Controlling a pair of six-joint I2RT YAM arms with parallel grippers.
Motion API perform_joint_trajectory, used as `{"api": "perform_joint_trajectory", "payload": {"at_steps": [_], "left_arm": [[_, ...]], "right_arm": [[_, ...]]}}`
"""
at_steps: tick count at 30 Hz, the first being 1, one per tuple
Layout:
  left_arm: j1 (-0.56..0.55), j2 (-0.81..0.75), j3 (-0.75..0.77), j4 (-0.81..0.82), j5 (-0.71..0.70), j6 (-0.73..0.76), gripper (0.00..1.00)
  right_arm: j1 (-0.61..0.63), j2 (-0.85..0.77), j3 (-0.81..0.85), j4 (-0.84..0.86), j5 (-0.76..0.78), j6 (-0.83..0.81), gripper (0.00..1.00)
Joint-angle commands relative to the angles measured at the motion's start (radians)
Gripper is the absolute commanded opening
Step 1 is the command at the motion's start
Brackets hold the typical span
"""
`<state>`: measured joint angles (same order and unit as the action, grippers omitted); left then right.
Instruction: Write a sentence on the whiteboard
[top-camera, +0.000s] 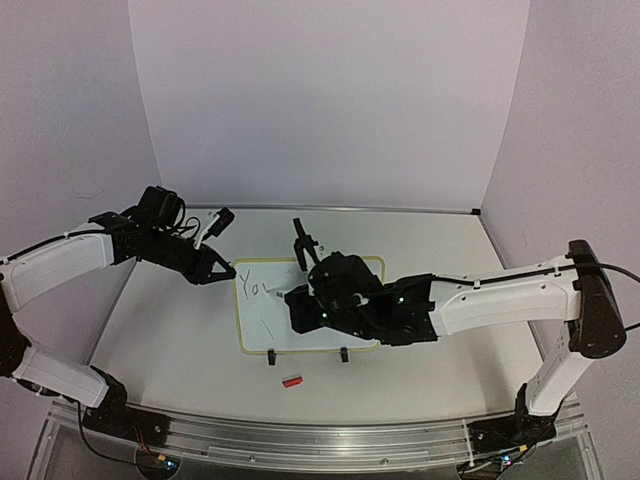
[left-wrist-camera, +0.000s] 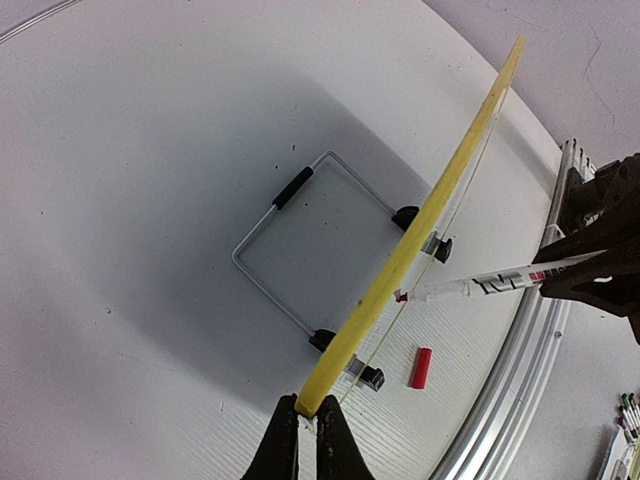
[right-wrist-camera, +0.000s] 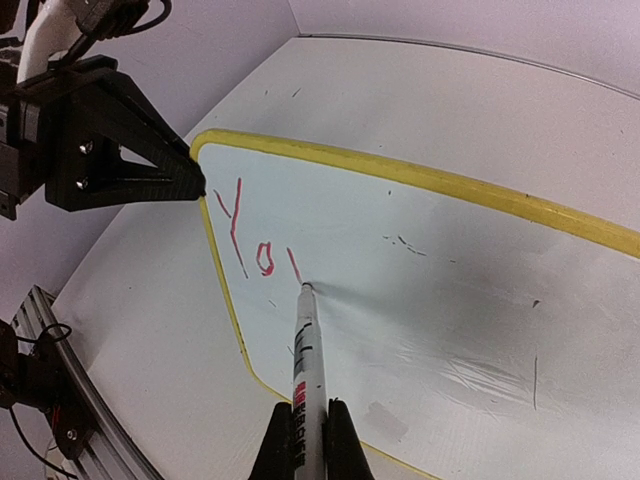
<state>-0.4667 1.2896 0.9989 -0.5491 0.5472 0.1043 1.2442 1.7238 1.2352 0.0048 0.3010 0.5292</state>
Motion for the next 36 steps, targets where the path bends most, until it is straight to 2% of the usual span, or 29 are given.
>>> {"api": "perform_joint_trajectory", "payload": {"at_steps": [1,13,36], "left_arm": [[-0.009,-0.009,0.015,-0.034,-0.021,0.010,0.00],[-0.009,-0.004,0.016,-0.034,-0.018,0.011,0.00],[-0.010,-0.009,0.015,-0.035,-0.019,0.010,0.00]], "right_arm": [[-0.004,-0.042,0.041,-0.002,0.056,-0.019,0.00],[-0.004,-0.075,0.019,0.035,0.055,-0.021,0.00],[-0.004,-0.021,0.017,0.020,0.018,0.012,0.00]]}}
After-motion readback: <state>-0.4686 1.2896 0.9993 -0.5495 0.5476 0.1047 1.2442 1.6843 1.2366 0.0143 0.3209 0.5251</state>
